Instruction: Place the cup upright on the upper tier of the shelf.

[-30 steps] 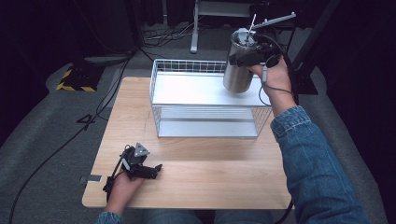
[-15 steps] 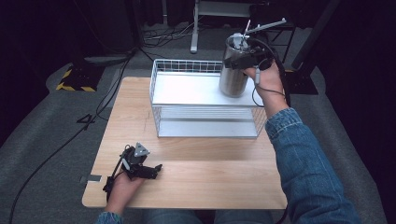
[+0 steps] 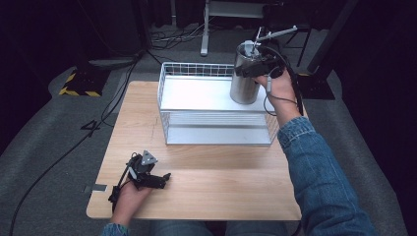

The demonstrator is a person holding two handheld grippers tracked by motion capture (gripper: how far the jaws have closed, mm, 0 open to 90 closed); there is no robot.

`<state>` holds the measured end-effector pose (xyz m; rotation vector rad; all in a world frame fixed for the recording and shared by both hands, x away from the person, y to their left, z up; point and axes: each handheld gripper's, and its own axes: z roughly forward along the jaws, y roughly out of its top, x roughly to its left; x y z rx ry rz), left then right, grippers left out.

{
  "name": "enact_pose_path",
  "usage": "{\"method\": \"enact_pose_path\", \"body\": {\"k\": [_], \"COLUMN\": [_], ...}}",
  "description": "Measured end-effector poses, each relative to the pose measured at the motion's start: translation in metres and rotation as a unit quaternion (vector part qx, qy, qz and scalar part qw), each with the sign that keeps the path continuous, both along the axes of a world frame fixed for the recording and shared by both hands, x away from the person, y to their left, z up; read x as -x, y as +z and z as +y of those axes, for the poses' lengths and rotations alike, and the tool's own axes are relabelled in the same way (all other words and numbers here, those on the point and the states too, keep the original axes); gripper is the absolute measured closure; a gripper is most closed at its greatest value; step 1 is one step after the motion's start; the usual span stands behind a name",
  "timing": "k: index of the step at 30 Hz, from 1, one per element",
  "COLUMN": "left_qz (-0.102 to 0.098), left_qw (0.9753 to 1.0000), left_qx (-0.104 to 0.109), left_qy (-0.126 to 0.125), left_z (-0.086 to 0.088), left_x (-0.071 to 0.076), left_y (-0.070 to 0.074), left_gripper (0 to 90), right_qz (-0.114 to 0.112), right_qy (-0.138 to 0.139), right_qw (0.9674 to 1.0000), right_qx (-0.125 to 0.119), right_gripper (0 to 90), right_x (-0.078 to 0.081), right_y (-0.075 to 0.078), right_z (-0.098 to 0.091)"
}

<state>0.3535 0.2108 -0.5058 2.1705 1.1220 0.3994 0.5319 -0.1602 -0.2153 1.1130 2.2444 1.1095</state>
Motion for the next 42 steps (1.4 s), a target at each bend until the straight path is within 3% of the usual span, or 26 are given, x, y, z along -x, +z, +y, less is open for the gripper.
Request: {"method": "enact_pose_path", "body": {"k": [18, 22, 27, 39, 42], "left_qz": [0.001, 0.0, 0.002, -0.003, -0.004], "left_qw": [1.0, 1.0, 1.0, 1.0, 1.0], "left_qx": [0.0, -0.004, -0.005, 0.0, -0.003], "left_qy": [0.001, -0.002, -0.002, -0.001, -0.001], "left_z": [0.0, 0.0, -0.001, -0.002, -0.002], "left_x": [0.0, -0.001, -0.002, -0.004, -0.004], "left_y": [0.0, 0.0, 0.001, 0.0, 0.0], "left_gripper": [3.9, 3.9, 3.9, 3.9, 3.9], "right_qz": [-0.02, -0.009, -0.014, -0.039, -0.044], "right_qy": [0.012, 0.005, 0.004, 0.0, 0.005], "right_qw": [0.9996, 0.9999, 0.9998, 0.9991, 0.9986], "right_qx": [-0.018, -0.012, -0.013, -0.016, -0.029], "right_gripper": [2.7, 0.1, 0.0, 0.0, 0.1], "right_x": [0.0, -0.001, 0.001, 0.026, 0.038], "right_y": [-0.007, -0.011, -0.01, 0.001, 0.006], "right_z": [-0.005, -0.004, -0.004, -0.016, -0.023]}}
